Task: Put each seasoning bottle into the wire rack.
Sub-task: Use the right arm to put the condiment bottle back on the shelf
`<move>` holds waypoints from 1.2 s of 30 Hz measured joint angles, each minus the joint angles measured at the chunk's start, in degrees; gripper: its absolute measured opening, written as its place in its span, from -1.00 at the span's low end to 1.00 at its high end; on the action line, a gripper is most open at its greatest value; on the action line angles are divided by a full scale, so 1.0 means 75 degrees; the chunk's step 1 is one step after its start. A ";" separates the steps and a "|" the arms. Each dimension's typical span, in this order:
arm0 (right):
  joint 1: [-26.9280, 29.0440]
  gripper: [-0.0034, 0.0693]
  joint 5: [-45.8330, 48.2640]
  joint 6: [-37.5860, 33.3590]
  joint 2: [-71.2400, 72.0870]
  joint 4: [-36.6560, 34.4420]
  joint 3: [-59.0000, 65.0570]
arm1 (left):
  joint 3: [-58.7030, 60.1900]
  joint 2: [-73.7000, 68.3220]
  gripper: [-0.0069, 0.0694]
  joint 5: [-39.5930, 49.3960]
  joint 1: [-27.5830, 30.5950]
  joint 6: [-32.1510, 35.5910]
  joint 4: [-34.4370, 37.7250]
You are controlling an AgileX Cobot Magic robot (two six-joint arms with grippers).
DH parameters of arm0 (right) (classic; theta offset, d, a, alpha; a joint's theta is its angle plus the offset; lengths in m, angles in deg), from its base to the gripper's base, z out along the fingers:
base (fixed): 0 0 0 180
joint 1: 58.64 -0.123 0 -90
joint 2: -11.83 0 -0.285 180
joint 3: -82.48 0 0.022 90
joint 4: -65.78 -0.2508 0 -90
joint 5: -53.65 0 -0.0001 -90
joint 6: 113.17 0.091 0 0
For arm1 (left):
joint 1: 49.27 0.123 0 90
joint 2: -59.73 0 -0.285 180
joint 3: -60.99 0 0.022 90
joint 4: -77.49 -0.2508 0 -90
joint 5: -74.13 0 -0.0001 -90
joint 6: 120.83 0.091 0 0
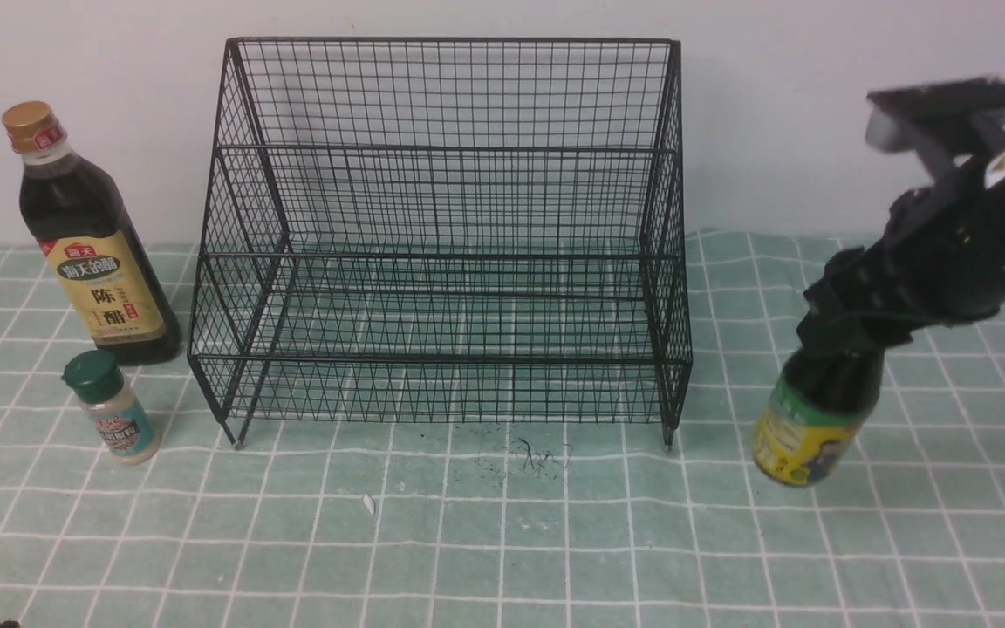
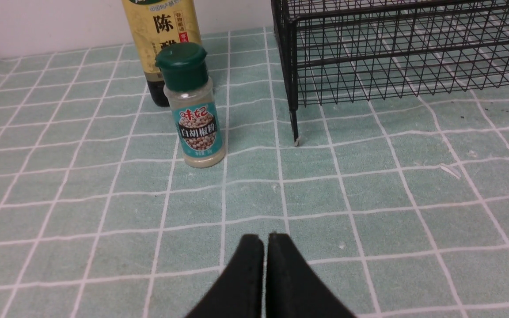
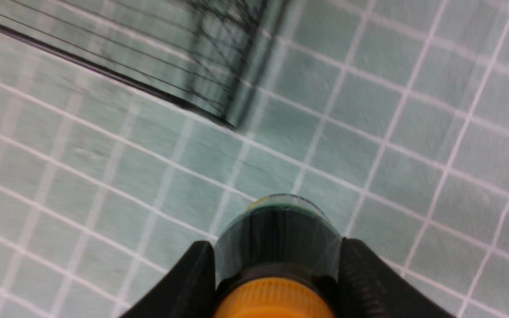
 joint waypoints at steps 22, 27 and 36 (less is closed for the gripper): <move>-0.1459 0.00 0.0133 -0.0223 -0.2884 0.0397 -0.4072 | 0.0000 0.0000 -0.83 0.0000 0.0000 0.0000 0.0000; -0.1459 0.00 0.0083 -0.0207 -0.3593 0.0421 -0.4107 | 0.0000 0.0000 -0.83 0.0000 0.0000 0.0000 0.0000; -0.1459 0.00 0.0504 0.0079 -0.4023 0.0475 -0.4107 | 0.0000 0.0000 -0.83 0.0000 0.0000 0.0000 0.0000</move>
